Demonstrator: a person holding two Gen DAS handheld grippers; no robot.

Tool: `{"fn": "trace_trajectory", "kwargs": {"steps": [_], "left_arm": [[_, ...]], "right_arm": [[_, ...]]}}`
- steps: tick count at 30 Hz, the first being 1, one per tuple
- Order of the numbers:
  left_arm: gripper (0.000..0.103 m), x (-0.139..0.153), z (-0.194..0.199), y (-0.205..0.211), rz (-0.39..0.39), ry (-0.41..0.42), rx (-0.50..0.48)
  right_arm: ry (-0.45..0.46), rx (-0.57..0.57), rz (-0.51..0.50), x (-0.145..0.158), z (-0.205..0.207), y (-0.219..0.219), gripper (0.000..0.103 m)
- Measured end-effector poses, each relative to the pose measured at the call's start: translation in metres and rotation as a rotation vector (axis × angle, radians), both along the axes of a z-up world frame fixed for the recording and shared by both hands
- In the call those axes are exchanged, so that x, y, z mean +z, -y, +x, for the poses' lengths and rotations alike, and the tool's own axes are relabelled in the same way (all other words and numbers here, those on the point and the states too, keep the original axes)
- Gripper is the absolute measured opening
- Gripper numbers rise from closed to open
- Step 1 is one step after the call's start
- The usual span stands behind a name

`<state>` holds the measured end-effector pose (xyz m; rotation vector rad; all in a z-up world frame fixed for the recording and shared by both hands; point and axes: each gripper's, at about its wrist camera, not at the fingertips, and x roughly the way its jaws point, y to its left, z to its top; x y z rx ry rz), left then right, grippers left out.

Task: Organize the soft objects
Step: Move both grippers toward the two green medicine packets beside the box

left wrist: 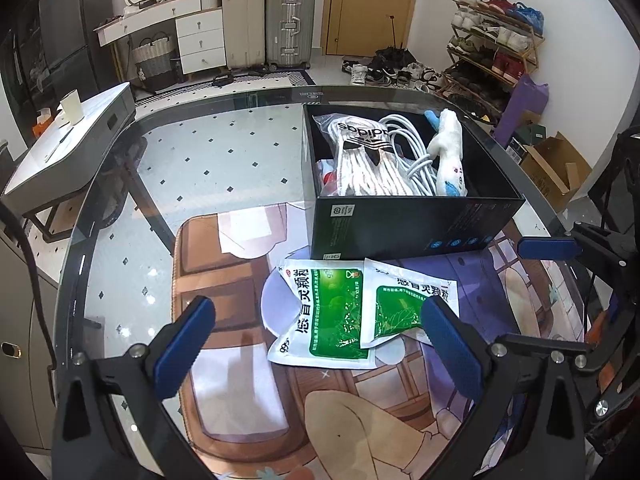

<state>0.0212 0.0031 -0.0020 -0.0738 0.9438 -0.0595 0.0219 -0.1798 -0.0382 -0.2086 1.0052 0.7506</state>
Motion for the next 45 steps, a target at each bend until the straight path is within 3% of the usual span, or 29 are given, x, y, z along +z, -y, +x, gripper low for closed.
{"fn": "trace_trajectory", "kwargs": {"steps": [24,27,37,41,45], "left_arm": [[0.103,-0.022,0.007,-0.021,-0.016,-0.050,0.033],[0.103,-0.022,0.008,-0.023,-0.017,-0.052,0.036],[0.103,-0.026,0.007,-0.026,-0.014,-0.059,0.031],[0.103,-0.026,0.008,-0.025,-0.023,-0.064,0.025],[0.103,-0.026,0.009,-0.023,-0.029,-0.067,0.015]], "right_arm": [[0.009,0.062,-0.082,-0.041,0.013,-0.055,0.101],[-0.013,0.065,-0.092,-0.048,0.021,-0.062,0.087],[0.003,0.085,-0.111,-0.053,0.026,-0.076,0.071],[0.014,0.097,-0.123,-0.053,0.024,-0.081,0.058],[0.013,0.096,-0.125,-0.054,0.021,-0.079,0.052]]}}
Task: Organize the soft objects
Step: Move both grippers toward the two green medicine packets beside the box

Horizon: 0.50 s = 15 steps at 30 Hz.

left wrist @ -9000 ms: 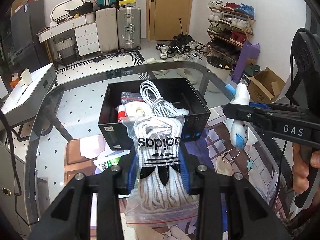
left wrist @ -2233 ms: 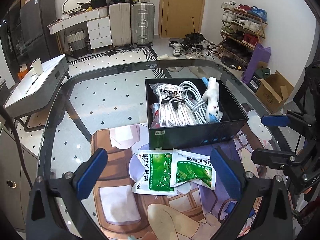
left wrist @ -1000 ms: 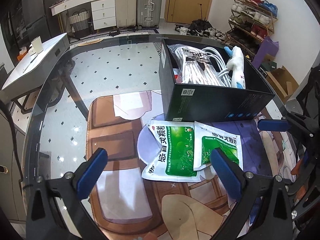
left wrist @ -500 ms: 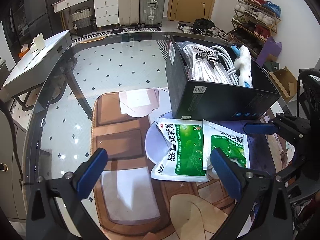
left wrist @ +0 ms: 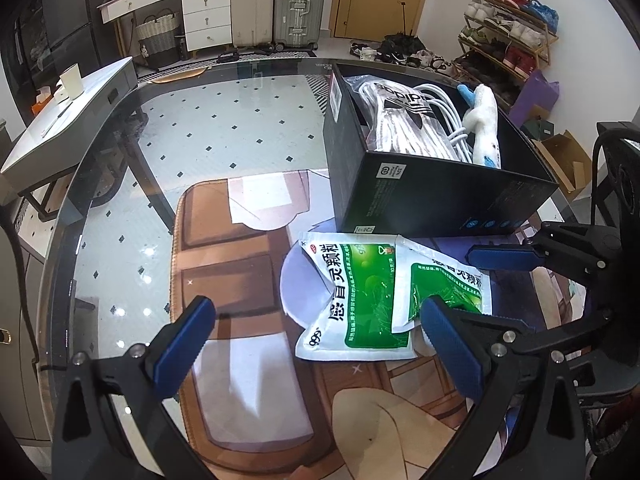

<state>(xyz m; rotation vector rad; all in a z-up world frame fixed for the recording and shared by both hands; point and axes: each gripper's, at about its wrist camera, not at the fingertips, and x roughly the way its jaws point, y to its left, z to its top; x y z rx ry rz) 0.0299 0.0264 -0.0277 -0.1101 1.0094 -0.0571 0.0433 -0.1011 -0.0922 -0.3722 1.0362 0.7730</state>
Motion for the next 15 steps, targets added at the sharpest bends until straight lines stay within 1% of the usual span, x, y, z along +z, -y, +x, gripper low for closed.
{"fn": "trace_trajectory", "kwargs": {"steps": [1,2,3,11,12,13,15], "left_arm": [[0.103,0.000,0.000,0.000,-0.002,0.000,-0.002],[0.103,0.001,0.000,0.001,-0.005,0.000,-0.005],[0.103,0.000,0.000,0.002,-0.008,0.000,-0.008],[0.100,-0.002,0.000,0.019,0.000,-0.014,-0.050],[0.097,-0.003,0.001,0.021,0.004,-0.019,-0.054],[0.090,-0.004,0.002,0.024,0.007,-0.027,-0.059],[0.089,-0.006,0.005,0.028,0.018,-0.034,-0.063]], "right_arm": [[-0.002,-0.002,0.001,0.000,0.000,0.001,0.048],[-0.004,-0.007,0.001,0.001,0.000,0.003,0.041],[-0.007,-0.015,0.004,0.002,0.000,0.008,0.038],[-0.010,-0.051,0.008,0.005,-0.001,0.030,0.037],[-0.011,-0.054,0.007,0.006,-0.002,0.032,0.037],[-0.010,-0.058,0.008,0.007,-0.002,0.035,0.037],[-0.011,-0.067,0.010,0.007,-0.002,0.037,0.037]]}}
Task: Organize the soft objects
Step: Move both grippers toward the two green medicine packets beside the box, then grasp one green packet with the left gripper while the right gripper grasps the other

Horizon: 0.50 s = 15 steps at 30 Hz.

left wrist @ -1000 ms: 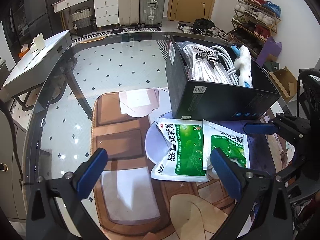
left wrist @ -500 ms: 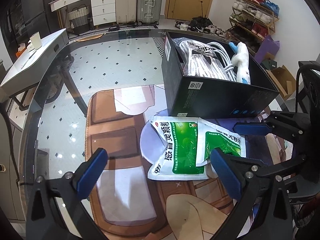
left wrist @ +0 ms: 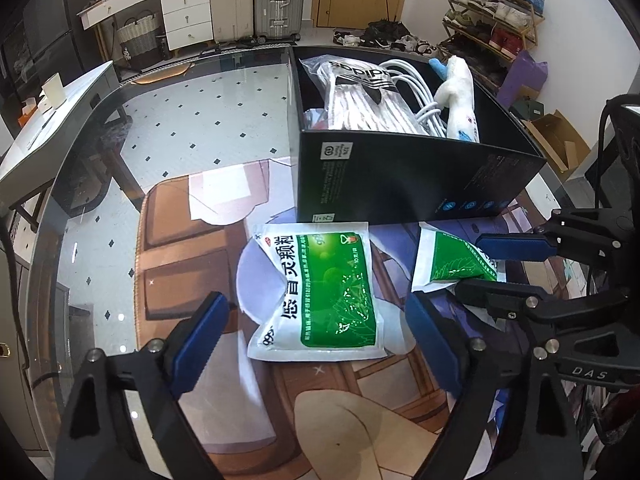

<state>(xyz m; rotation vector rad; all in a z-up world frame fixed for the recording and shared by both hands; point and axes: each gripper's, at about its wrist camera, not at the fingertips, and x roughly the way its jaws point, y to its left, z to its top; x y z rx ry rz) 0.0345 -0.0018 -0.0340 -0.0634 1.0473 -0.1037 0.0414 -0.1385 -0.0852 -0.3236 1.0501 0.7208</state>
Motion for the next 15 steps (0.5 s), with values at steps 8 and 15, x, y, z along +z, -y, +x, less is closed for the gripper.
{"fn": "trace_trajectory", "kwargs": {"steps": [8,15], "left_arm": [[0.086,-0.003,0.006,0.008,0.008,-0.004,0.000],[0.074,-0.003,0.011,0.005,0.036,0.007,0.016]], "right_arm": [[-0.002,-0.023,0.007,0.001,-0.001,0.007,0.036],[-0.007,-0.048,0.014,-0.001,-0.004,0.021,0.035]]}}
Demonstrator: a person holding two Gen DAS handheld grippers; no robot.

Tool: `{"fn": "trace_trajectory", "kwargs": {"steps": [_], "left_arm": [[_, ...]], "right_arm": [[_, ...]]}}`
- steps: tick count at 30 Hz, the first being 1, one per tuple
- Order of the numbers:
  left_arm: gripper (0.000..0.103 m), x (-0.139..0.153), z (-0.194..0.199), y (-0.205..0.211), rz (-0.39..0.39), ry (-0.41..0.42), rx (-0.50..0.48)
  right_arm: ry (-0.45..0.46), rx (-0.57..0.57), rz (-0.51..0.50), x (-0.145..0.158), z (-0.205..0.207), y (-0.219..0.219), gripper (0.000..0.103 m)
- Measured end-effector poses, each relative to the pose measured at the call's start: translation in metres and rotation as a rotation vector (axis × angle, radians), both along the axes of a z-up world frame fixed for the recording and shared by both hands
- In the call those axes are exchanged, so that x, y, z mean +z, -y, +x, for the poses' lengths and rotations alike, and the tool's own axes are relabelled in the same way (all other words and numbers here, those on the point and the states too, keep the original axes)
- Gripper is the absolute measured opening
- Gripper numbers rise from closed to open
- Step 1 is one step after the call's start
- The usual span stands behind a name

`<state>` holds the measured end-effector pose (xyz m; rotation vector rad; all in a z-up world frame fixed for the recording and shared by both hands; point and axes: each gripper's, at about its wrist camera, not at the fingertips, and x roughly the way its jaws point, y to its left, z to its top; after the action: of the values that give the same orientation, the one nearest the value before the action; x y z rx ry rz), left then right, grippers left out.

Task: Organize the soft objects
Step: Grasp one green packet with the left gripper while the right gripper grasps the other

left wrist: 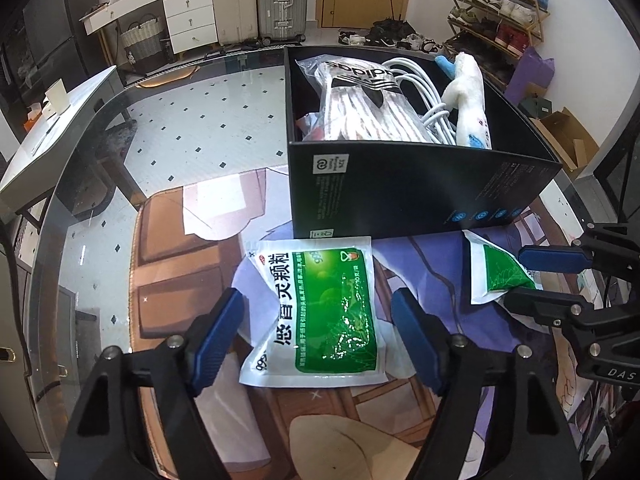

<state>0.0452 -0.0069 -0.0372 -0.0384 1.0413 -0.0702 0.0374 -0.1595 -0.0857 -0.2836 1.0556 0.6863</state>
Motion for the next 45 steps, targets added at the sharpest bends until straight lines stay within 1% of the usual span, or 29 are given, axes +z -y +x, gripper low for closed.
{"fn": "trace_trajectory", "kwargs": {"steps": [5,10,15,18,20,23,25,27,29,34,35,37,38,39,45], "left_arm": [[0.068,-0.002,0.000,0.003,0.040,0.009,-0.001],[0.051,0.001,-0.001,0.005,0.040,0.021,-0.002],[0.043,0.002,-0.003,0.009,0.040,0.025,-0.007],[0.038,0.003,-0.006,0.011,0.033,0.025,-0.023],[0.037,0.004,-0.007,0.013,0.022,0.022,-0.042],[0.035,0.005,-0.012,0.018,0.007,0.023,-0.045],[0.033,0.005,-0.015,0.020,-0.011,0.020,-0.046],[0.033,0.007,-0.019,0.021,-0.038,0.023,-0.055],[0.032,0.007,-0.022,0.024,-0.028,0.028,-0.056],[0.031,0.007,-0.029,0.031,-0.024,0.028,-0.066],[0.031,0.006,-0.030,0.032,-0.024,0.028,-0.066],[0.031,0.006,-0.031,0.033,-0.022,0.029,-0.064],[0.031,0.006,-0.032,0.033,-0.022,0.029,-0.064],[0.031,0.006,-0.032,0.034,-0.023,0.030,-0.063],[0.031,0.005,-0.033,0.033,-0.024,0.032,-0.061]], "right_arm": [[-0.005,-0.012,0.010,-0.002,0.002,0.007,0.035],[-0.003,-0.013,0.014,-0.003,0.002,0.009,0.035],[-0.003,-0.015,0.017,-0.001,0.001,0.017,0.035],[0.001,-0.020,0.021,0.001,0.000,0.022,0.033],[0.005,-0.025,0.026,0.003,0.000,0.024,0.031],[0.010,-0.026,0.038,0.009,-0.002,0.027,0.022],[0.012,-0.025,0.039,0.011,-0.004,0.028,0.022],[0.008,-0.021,0.042,0.013,-0.005,0.028,0.014],[0.003,-0.027,0.043,0.012,-0.004,0.030,0.013],[0.016,-0.016,0.016,0.010,-0.007,0.024,0.013],[0.026,-0.009,0.011,0.011,-0.010,0.023,0.013],[0.040,0.006,0.006,0.012,-0.014,0.020,0.026],[0.045,0.006,0.004,0.012,-0.017,0.019,0.042],[0.058,0.007,-0.004,0.012,-0.015,0.018,0.050],[0.062,0.000,-0.037,0.007,-0.007,0.017,0.051]]}}
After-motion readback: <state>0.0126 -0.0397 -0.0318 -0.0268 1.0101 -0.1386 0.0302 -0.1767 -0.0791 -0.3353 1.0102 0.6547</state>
